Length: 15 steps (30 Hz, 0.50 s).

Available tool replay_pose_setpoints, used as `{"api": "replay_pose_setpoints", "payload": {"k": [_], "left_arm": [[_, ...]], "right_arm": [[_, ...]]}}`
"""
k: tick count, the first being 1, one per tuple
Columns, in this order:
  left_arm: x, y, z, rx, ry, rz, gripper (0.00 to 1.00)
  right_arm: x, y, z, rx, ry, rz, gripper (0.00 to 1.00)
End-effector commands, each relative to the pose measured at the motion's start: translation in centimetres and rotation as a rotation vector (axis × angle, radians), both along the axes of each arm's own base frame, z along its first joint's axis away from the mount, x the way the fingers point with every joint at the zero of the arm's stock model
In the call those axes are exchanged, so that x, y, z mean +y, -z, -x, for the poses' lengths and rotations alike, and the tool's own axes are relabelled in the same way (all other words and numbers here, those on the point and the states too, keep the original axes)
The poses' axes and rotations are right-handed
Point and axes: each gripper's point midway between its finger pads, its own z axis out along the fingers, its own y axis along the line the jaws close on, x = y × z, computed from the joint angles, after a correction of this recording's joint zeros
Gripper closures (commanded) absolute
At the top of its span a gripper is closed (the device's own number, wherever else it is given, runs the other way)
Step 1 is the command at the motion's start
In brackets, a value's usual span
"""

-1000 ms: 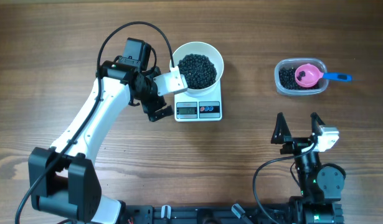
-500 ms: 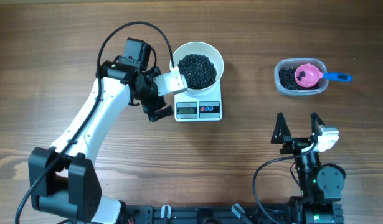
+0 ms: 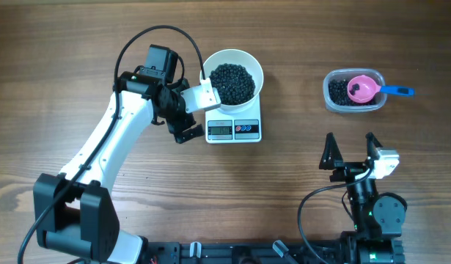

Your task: Scoop item into bowl and weigh 150g on scale

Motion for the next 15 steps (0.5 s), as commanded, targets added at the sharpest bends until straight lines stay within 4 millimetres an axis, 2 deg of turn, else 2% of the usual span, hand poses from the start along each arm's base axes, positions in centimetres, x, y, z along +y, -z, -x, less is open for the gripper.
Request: {"api": "replay_pose_setpoints", "payload": {"k": [1, 15], "left_arm": [[-0.39, -0.14, 0.04, -0.001, 0.021, 0.019, 0.00], [-0.45, -0.23, 0.08, -0.001, 0.022, 0.024, 0.00]], "right_arm": [[0.11, -0.22, 0.06, -0.010, -0.005, -0.003, 0.00], [0.11, -0.22, 0.06, -0.010, -0.005, -0.003, 0.00]]}}
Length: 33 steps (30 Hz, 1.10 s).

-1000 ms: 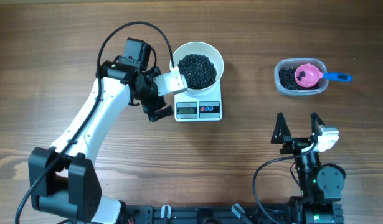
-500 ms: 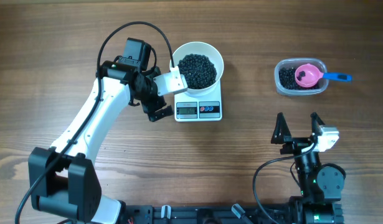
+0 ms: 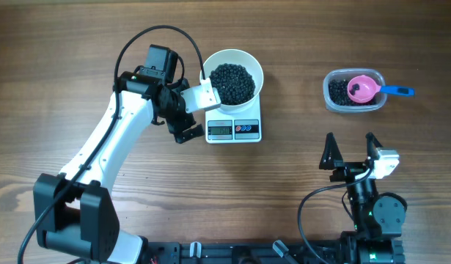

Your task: Scoop item into bowl and weigh 150g on scale

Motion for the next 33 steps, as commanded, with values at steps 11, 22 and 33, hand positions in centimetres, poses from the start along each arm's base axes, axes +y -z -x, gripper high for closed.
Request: {"api": "replay_pose_setpoints", "payload": {"k": [11, 22, 33], "left_arm": [[-3.6, -2.8, 2.2, 0.186, -0.125, 0.269, 0.00], [-6.2, -6.2, 2.0, 0.297, -0.252, 0.493, 0.00], [-4.2, -12.7, 3.4, 0.473, -0.790, 0.616, 0.00]], "right_arm": [[0.1, -0.2, 0.1, -0.010, -0.005, -0.003, 0.00], [0.1, -0.2, 0.1, -0.010, -0.005, -0.003, 0.00], [0.1, -0.2, 0.1, -0.010, -0.005, -0.003, 0.00]]}}
